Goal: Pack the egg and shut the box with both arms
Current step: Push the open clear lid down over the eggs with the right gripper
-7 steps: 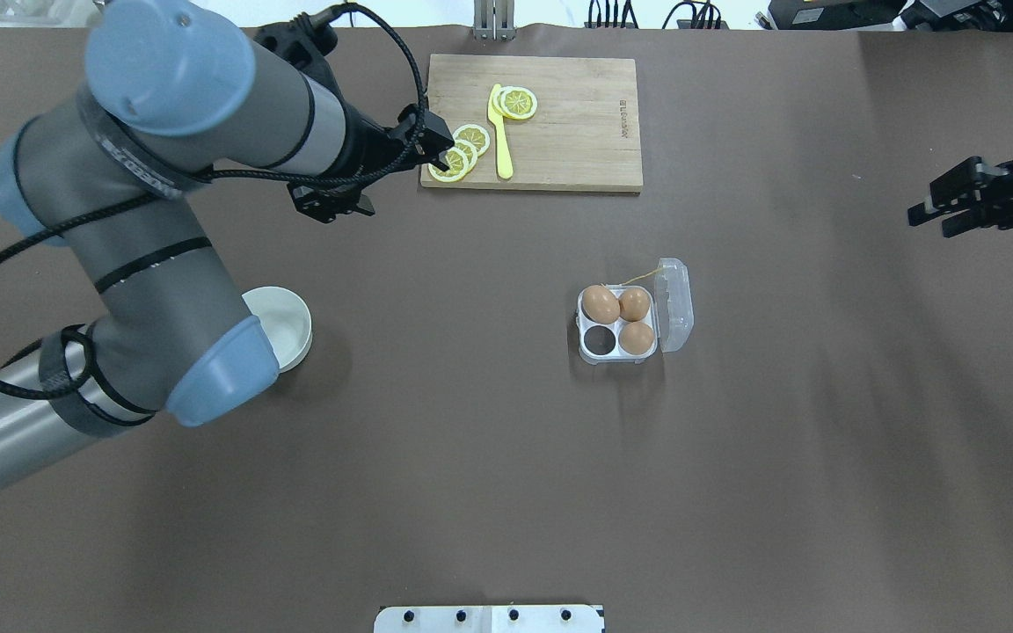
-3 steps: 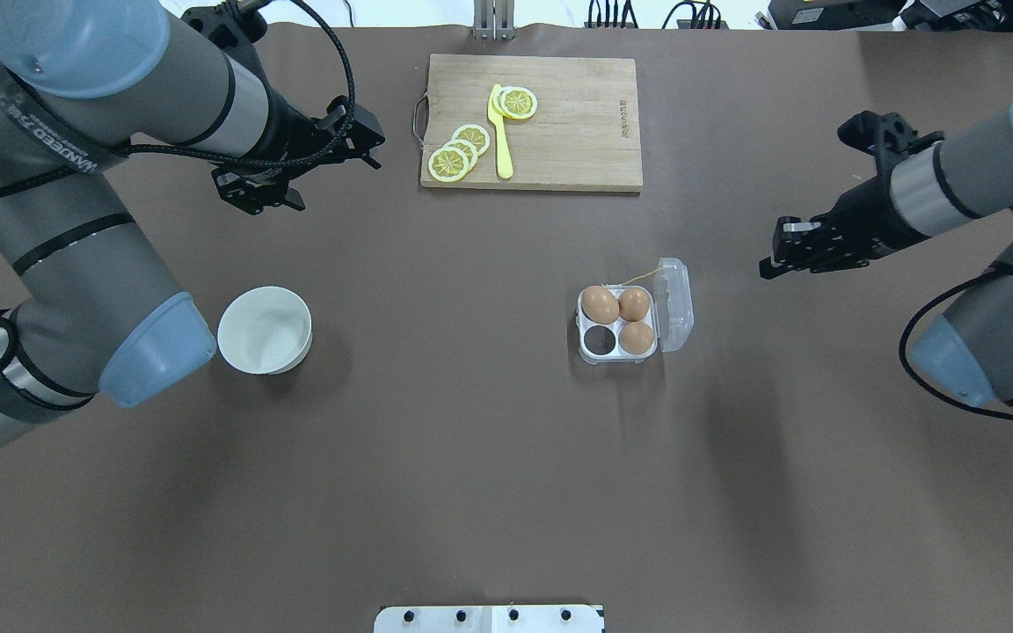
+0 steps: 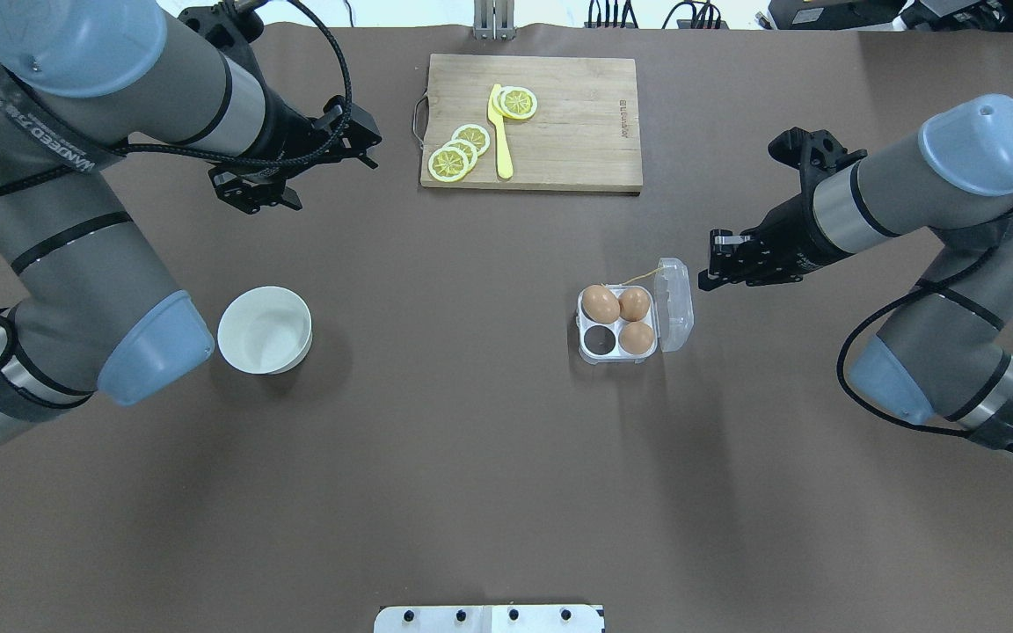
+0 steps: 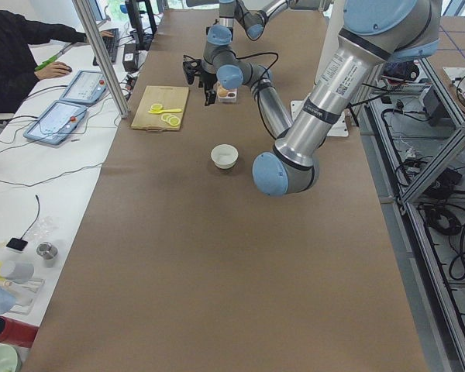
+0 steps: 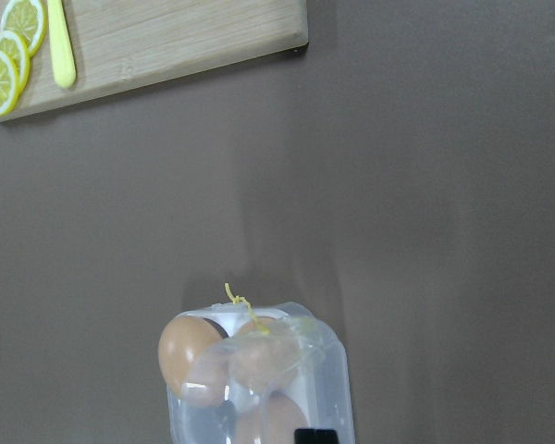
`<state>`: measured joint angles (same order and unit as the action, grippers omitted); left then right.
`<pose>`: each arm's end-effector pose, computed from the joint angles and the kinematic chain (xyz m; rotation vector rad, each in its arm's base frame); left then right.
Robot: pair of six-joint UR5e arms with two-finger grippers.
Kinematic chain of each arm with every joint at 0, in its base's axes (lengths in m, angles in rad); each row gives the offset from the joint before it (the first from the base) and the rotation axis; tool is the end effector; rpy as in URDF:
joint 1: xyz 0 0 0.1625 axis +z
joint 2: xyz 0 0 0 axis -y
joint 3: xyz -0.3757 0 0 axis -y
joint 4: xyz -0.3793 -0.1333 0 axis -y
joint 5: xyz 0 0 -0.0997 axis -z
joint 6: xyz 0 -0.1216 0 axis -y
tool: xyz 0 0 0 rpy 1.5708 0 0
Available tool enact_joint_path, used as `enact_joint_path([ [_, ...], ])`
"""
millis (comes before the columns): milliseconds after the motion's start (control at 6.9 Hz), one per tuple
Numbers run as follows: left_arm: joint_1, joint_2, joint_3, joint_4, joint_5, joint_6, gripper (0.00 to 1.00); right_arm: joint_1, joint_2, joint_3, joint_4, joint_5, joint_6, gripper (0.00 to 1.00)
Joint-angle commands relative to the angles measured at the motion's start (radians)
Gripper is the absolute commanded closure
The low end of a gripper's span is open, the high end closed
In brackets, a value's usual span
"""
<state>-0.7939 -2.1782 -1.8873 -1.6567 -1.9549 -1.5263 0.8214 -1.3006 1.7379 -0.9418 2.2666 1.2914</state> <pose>0.3521 -0.4833 0.1439 0.0862 1.0632 -0.4842 -0.3503 -0.4578 0.3218 -0.0007 -1.1914 0.1058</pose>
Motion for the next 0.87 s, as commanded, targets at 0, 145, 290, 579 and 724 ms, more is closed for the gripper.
enact_joint_path([
  [0, -0.001, 0.0, 0.001, 0.0, -0.002, 0.0, 0.02, -0.028, 0.006, -0.001, 0.0, -0.009, 0.003, 1.0],
  [145, -0.002, 0.001, 0.001, -0.002, -0.004, 0.0, 0.02, -0.054, 0.027, -0.003, -0.002, -0.039, 0.018, 1.0],
  [290, -0.001, 0.017, -0.001, -0.005, -0.004, 0.002, 0.02, -0.085, 0.071, -0.005, -0.006, -0.048, 0.079, 1.0],
  [579, -0.011, 0.021, -0.001, -0.008, -0.005, 0.002, 0.02, -0.183, 0.142, -0.008, -0.009, -0.167, 0.154, 1.0],
  [724, -0.014, 0.024, 0.005, -0.005, -0.002, 0.003, 0.02, -0.182, 0.158, 0.005, -0.011, -0.168, 0.169, 1.0],
])
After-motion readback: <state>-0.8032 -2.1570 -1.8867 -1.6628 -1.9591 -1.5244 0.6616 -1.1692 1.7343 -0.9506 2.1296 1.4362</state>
